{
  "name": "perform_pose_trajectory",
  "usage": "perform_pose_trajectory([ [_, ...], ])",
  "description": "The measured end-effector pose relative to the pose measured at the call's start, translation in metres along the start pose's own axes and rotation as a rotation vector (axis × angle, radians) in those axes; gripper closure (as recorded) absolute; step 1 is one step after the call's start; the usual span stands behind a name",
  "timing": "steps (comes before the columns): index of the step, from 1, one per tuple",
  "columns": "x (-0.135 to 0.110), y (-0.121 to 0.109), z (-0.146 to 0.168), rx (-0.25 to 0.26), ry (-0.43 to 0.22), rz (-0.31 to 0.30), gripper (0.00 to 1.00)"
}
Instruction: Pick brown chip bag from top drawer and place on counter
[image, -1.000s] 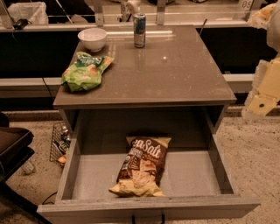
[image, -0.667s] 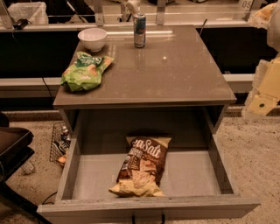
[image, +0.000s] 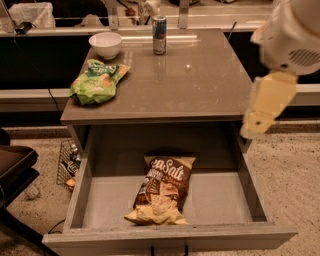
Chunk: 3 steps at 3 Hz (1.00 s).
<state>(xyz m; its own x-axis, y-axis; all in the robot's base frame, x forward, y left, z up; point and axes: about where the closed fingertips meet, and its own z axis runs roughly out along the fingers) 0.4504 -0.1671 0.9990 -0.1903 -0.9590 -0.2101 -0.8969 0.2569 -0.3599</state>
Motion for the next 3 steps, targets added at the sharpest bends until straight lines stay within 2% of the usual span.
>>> perform_pose_trajectory([
  [1, -0.015, 0.03, 0.052, -0.066, -0.032, 0.027, 0.0],
  [2, -0.034, 0.091, 0.101, -0.115, -0.157, 0.039, 0.0],
  [3, -0.044, 0.125, 0.14, -0.144, -0.224, 0.059, 0.0],
])
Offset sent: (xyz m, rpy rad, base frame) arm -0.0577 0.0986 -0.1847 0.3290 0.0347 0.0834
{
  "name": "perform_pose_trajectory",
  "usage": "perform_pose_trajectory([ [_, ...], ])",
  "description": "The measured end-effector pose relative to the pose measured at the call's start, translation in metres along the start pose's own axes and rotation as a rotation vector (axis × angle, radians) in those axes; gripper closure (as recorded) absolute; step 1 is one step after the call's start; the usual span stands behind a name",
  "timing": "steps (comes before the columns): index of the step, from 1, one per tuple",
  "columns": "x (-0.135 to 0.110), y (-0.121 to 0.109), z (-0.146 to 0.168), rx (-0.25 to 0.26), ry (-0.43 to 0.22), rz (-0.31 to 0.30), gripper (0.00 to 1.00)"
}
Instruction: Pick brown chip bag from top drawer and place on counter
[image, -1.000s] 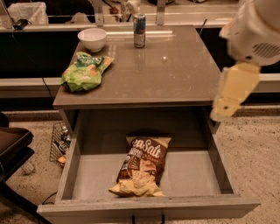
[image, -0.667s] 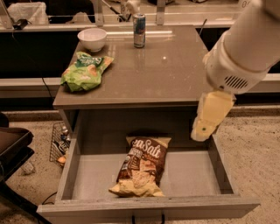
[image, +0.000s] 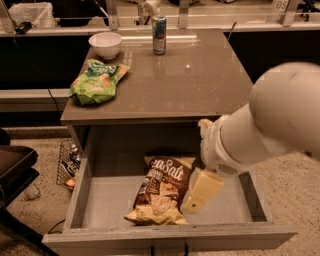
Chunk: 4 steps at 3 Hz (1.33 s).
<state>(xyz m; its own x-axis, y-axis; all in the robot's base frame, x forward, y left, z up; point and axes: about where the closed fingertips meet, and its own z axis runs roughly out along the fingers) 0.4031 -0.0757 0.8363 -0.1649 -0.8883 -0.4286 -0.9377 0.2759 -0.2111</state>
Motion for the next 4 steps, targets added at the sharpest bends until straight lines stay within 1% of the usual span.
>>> perform_pose_trajectory([
  [1, 0.0, 0.002, 0.007, 0.002, -0.008, 0.005, 0.0],
  [2, -0.017, 0.012, 0.032, -0.03, -0.09, -0.087, 0.0],
  [3, -0.031, 0.014, 0.07, -0.097, -0.233, -0.127, 0.0],
  [4, -0.035, 0.012, 0.103, -0.199, -0.324, -0.278, 0.0],
])
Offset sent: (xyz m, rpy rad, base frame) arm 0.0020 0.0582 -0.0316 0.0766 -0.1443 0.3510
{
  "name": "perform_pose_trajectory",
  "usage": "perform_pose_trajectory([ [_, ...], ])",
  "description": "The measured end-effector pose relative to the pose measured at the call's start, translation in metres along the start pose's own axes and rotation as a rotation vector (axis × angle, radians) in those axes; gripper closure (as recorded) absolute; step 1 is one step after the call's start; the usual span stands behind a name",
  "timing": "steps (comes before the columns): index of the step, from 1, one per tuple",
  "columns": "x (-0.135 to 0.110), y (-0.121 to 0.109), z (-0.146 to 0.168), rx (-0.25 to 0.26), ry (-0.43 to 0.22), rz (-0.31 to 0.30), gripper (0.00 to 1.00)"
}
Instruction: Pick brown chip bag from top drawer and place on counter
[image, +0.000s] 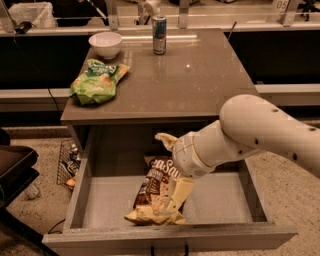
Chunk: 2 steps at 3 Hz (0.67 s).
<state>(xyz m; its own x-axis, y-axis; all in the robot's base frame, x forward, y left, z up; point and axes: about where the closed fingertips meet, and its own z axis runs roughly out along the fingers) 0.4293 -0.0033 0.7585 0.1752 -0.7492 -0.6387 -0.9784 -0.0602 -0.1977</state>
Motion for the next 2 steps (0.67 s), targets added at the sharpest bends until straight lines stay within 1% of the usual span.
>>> perform_pose_trajectory([
  [1, 0.0071, 0.0013, 0.0086, -0.031, -0.021, -0.078, 0.0],
  [2, 0.0055, 0.0013, 0.0073, -0.027, -0.018, -0.079, 0.0],
])
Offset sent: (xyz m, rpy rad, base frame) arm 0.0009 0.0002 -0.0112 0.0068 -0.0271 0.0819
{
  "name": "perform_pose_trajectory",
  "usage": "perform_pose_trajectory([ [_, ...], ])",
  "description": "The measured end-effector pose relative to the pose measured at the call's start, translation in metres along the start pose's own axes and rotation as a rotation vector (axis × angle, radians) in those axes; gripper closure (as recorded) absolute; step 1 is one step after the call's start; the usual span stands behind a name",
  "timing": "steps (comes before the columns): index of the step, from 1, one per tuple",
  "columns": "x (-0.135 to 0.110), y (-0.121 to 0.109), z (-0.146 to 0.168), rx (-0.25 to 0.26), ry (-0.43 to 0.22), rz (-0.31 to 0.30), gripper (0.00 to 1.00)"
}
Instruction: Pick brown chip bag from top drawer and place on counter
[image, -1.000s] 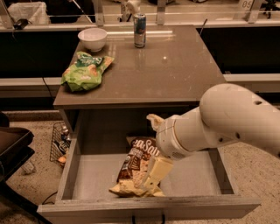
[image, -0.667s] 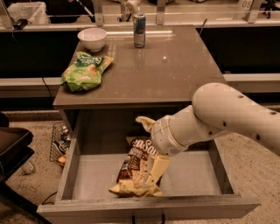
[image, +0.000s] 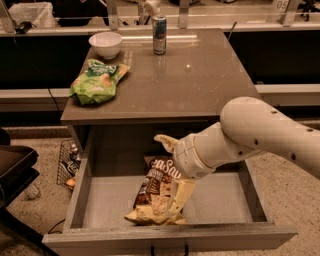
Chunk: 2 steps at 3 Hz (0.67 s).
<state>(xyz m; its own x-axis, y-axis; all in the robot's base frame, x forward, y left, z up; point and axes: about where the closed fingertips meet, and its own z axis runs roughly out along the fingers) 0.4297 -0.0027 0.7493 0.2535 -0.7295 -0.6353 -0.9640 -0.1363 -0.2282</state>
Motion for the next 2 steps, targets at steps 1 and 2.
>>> perform_pose_trajectory([
  [1, 0.001, -0.004, 0.01, -0.008, 0.075, -0.009, 0.0],
  [2, 0.033, -0.027, 0.037, -0.043, 0.191, 0.008, 0.0],
])
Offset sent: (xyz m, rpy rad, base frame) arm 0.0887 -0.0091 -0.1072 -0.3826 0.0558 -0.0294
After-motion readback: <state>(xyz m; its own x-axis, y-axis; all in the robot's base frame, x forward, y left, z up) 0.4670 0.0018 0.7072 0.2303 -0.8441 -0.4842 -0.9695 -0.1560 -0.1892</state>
